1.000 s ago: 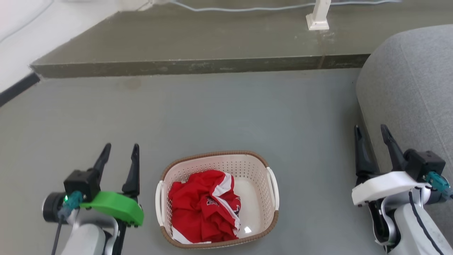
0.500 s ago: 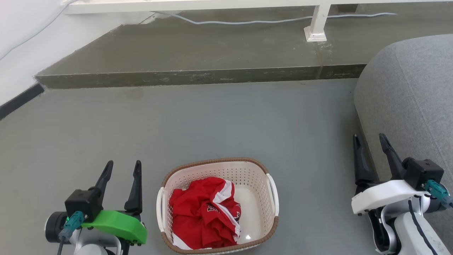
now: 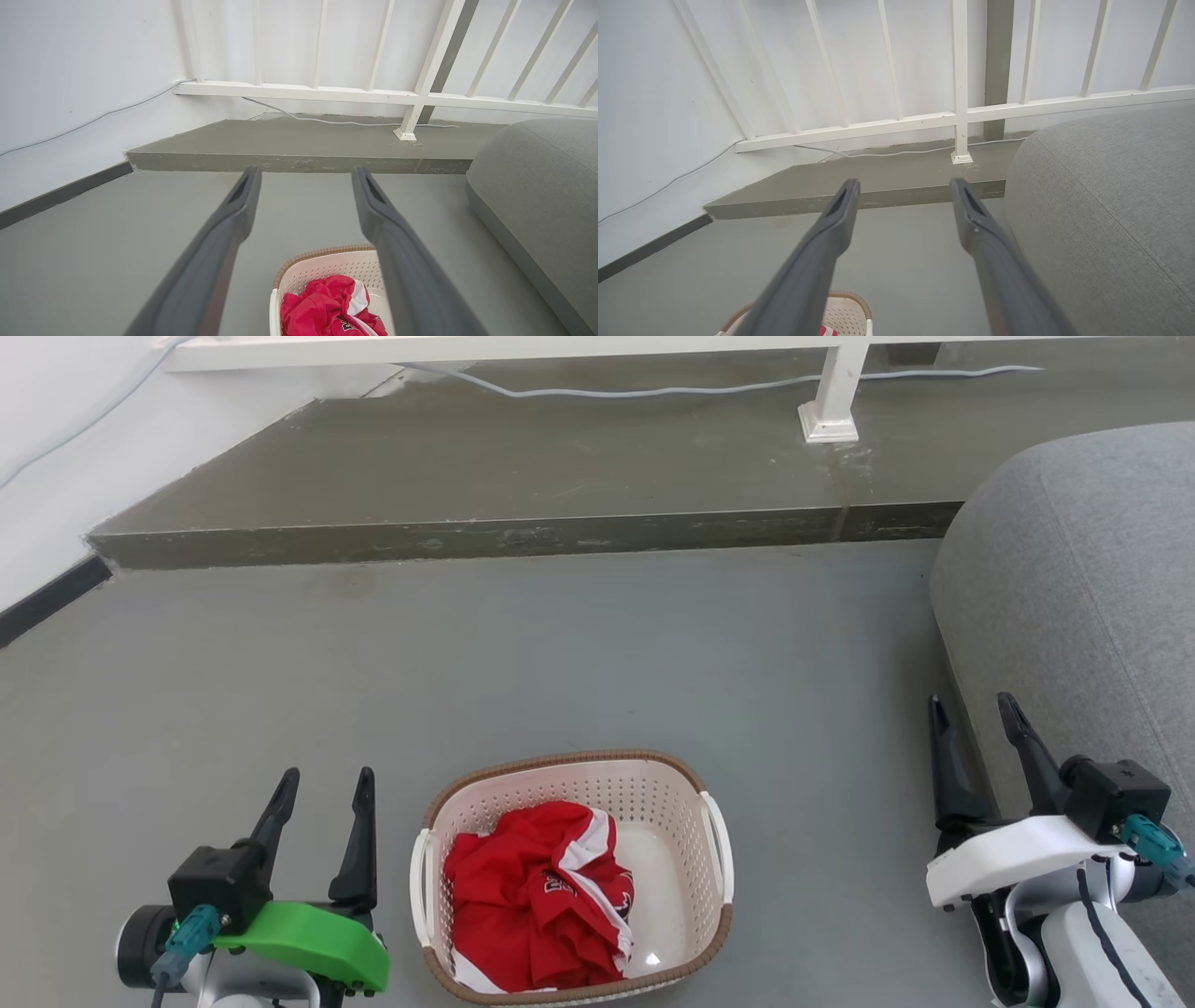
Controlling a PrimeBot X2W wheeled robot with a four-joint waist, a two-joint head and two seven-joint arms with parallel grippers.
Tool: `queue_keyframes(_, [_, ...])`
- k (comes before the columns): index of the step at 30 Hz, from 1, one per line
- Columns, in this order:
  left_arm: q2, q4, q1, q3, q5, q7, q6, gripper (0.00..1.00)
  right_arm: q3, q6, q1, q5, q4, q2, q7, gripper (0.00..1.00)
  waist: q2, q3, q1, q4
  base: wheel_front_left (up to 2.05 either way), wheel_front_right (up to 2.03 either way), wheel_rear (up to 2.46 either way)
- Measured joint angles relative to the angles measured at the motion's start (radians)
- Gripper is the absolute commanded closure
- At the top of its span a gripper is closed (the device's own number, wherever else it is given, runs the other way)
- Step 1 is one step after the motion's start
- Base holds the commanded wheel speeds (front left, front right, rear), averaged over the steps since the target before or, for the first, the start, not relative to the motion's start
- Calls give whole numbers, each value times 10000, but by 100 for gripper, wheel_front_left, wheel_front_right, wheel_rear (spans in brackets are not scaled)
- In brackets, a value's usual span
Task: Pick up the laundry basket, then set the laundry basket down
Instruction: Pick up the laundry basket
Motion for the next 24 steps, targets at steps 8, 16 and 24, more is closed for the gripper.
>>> queue_keyframes(8, [75,-370,110,23,2,132,63,0,0,-10,17,0,-134,0,8,0,0,51,0,-18,0,0,0])
queue_keyframes(16, [128,-686,178,42,15,242,176,0,-2,-13,18,0,-280,-13,69,0,0,122,0,-23,0,0,0])
queue_keyframes(24, [192,-1037,172,73,21,435,190,0,0,-82,15,46,-506,15,274,0,0,557,0,8,0,0,0])
